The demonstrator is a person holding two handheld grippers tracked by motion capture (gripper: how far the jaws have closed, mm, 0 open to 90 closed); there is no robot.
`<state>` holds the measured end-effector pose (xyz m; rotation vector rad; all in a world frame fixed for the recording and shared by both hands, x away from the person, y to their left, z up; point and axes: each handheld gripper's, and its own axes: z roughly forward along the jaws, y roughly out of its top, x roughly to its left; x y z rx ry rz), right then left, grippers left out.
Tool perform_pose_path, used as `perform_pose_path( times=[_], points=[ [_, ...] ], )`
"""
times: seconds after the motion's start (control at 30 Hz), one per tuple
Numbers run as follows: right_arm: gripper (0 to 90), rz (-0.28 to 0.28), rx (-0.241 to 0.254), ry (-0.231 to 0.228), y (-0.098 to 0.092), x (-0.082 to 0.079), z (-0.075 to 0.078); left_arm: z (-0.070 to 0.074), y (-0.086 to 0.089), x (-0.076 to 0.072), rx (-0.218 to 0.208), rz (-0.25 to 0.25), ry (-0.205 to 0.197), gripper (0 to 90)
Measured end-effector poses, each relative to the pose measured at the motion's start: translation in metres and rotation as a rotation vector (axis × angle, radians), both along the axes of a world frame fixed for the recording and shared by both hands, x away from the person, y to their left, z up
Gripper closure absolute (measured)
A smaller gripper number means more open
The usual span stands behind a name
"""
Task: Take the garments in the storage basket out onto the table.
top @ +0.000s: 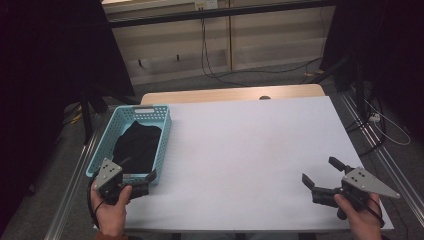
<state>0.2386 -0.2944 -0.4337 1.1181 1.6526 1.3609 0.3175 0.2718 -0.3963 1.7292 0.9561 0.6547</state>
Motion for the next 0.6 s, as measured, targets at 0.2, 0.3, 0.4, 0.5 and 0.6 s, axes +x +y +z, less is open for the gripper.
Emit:
perform_pose_path(
  times=[0.2,0.3,0.4,0.5,0.6],
  points=[
    [1.1,0.007,-0.002,0.007,0.001,0.001,-0.001,0.004,0.005,0.013,0.033,0.018,-0.002,4.0],
    [1.1,0.011,-0.004,0.005,0.002,0.001,-0.001,0.006,0.005,0.021,0.037,0.005,0.013,4.0],
    [1.0,0.01,-0.007,0.004,0.003,0.001,-0.001,0.01,0.005,0.029,0.037,0.015,0.036,3.9],
    [1.1,0.009,-0.006,0.006,0.003,0.001,-0.001,0.014,0.006,0.037,0.038,0.018,0.034,3.9],
    [1.1,0.009,-0.008,0.006,0.003,0.003,-0.001,0.018,0.007,0.043,0.043,0.016,0.043,4.1]
  ],
)
